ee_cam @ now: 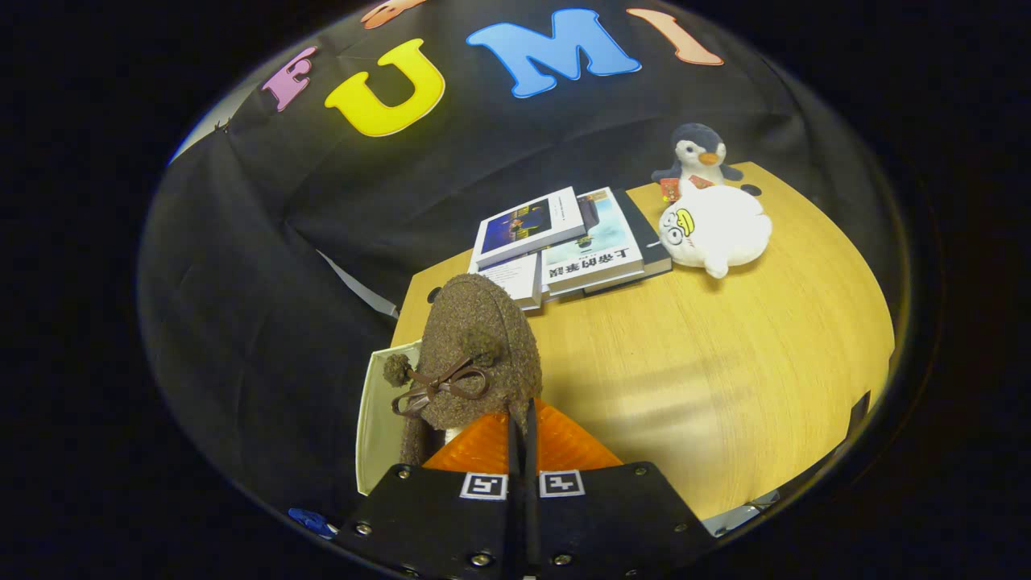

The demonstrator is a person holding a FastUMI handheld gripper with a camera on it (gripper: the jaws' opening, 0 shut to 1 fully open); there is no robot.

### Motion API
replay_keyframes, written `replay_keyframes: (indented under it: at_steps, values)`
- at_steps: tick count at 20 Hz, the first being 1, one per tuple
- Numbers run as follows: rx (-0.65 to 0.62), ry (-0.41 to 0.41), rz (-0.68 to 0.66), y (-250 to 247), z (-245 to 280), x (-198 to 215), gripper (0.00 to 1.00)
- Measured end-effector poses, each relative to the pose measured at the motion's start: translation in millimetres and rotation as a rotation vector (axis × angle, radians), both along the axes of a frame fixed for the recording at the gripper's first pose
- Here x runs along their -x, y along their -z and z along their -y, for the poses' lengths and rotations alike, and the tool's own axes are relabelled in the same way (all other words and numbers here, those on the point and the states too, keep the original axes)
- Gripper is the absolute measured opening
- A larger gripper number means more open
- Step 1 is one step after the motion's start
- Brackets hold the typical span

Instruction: Open the storage box then place both shoes into the box .Put the left shoe in first, then the right shoe, with the right side of both shoes facing outward in a uniform manner.

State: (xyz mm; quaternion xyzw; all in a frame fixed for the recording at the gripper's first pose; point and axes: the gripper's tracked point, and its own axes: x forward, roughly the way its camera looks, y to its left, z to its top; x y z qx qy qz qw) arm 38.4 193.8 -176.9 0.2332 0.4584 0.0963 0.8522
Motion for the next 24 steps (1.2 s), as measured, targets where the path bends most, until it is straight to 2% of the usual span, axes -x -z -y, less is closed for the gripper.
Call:
replay_keyframes:
  at_steps: [7, 14, 15, 19, 24]
  values:
    - [-0.014, -0.031, -0.012, 11.4, -61.7, 2.7, 0.0]
    - [-0.022, -0.049, -0.044, 28.3, -97.2, 11.0, 0.01]
    - [-0.026, -0.058, -0.041, 28.8, -99.6, 11.7, 0.14]
    - [0.004, -0.06, 0.027, 14.9, -87.4, 6.1, 0.99]
    - [0.05, -0.08, 0.171, -18.4, -57.2, 0.1, 0.98]
